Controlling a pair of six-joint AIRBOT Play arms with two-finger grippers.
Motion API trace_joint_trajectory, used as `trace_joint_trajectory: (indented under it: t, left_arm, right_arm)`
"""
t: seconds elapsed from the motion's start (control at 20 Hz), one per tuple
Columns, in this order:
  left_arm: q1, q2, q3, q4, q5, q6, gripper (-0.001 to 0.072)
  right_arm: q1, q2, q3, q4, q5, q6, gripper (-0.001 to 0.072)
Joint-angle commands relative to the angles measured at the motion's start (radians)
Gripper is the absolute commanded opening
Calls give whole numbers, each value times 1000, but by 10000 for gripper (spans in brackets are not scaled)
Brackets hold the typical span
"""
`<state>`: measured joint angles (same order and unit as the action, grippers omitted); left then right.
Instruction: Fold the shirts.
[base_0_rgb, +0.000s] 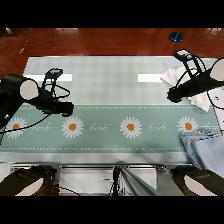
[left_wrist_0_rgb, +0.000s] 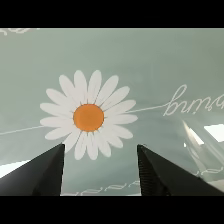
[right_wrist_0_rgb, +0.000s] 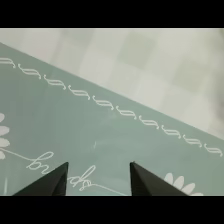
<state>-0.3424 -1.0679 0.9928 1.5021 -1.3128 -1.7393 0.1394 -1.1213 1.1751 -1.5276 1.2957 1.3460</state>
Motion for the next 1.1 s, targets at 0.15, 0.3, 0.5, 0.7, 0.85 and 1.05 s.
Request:
trace_joint_trajectory:
  t: [0.15, 0.3, 0.5, 0.7, 0.85, 1.05]
  left_arm:
    - [0, 4, 48, -10, 165, 17, 691]
    - [-1, 4, 94, -18, 199, 18, 690]
    - [-1, 4, 103, -18, 224, 35, 699]
    - [-1, 4, 103, -18, 221, 55, 699]
    - [-1, 3, 103, -18, 225, 55, 698]
    - [-1, 3, 103, -18, 232, 55, 697]
  right_arm:
    - [-10, 0, 7, -352, -415, 201, 480]
    - [-129, -31, 29, -414, -540, 274, 484]
    - [-378, -193, 105, -138, -518, 260, 604]
    - [-521, -307, 122, 31, -517, 167, 605]
    - [-567, -372, 122, 31, -499, 167, 603]
    - [-561, -462, 122, 95, -494, 101, 601]
